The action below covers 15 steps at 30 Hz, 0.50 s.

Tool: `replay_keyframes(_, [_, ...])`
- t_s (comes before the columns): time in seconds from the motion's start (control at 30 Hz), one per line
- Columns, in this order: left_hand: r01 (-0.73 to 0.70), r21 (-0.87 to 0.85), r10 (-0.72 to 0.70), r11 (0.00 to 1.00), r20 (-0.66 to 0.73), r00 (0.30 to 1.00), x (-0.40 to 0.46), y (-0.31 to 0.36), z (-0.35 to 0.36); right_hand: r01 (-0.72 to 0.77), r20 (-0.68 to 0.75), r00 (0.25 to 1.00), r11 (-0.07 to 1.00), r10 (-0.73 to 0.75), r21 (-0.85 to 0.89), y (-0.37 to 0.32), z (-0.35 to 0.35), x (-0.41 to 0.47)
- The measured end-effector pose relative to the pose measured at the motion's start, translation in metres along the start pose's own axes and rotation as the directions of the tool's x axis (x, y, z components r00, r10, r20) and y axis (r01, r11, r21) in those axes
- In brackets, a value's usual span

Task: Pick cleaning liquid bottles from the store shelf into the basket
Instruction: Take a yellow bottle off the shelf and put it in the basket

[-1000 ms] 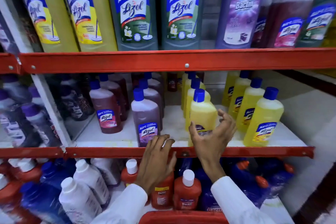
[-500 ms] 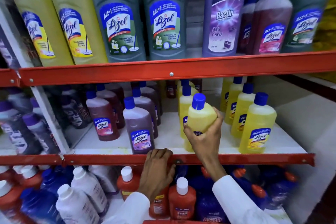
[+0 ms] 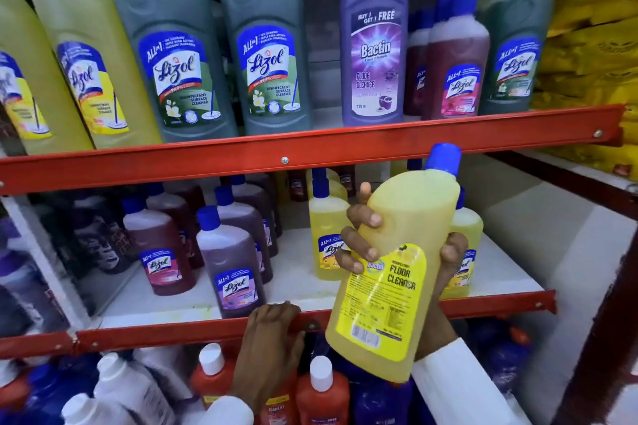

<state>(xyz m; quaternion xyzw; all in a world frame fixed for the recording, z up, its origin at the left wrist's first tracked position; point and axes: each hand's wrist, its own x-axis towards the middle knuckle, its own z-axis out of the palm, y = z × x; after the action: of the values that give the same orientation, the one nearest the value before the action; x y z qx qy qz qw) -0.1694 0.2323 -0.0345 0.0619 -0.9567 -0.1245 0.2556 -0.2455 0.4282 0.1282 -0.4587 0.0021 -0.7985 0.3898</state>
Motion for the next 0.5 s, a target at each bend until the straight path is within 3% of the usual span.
replay_keyframes(0.07, [-0.004,0.002,0.004,1.0,0.001,1.0,0.0,-0.002,0.001,0.025,-0.038,0.999,0.997,-0.028,-0.076,-0.003,0.009,-0.005])
replay_keyframes(0.13, [-0.011,0.009,0.011,1.0,-0.002,1.0,0.0,-0.004,0.003,0.062,-0.195,0.972,0.946,-0.129,-0.317,-0.005,0.021,-0.01])
replay_keyframes(0.17, [-0.012,0.008,0.012,1.0,-0.001,1.0,0.0,-0.004,0.004,0.037,-0.319,0.919,0.856,-0.232,-0.516,-0.004,0.028,-0.012])
replay_keyframes(0.23, [-0.013,0.016,0.013,1.0,-0.004,1.0,0.0,-0.005,0.005,-0.141,-0.452,0.733,0.535,-0.509,-0.833,0.003,0.039,-0.014])
replay_keyframes(0.3, [-0.024,0.033,0.024,0.999,-0.007,1.0,-0.001,-0.006,0.006,-0.29,-0.403,0.643,0.28,-0.652,-0.915,0.013,0.041,-0.015])
replay_keyframes(0.37, [-0.036,0.042,0.036,0.998,0.001,0.999,-0.002,-0.006,0.006,-0.366,-0.34,0.617,0.123,-0.71,-0.922,0.021,0.037,-0.018])
replay_keyframes(0.5, [-0.027,0.01,0.027,1.0,0.036,0.999,-0.002,-0.006,0.005,-0.429,-0.323,0.616,0.038,-0.719,-0.902,0.026,0.028,-0.025])
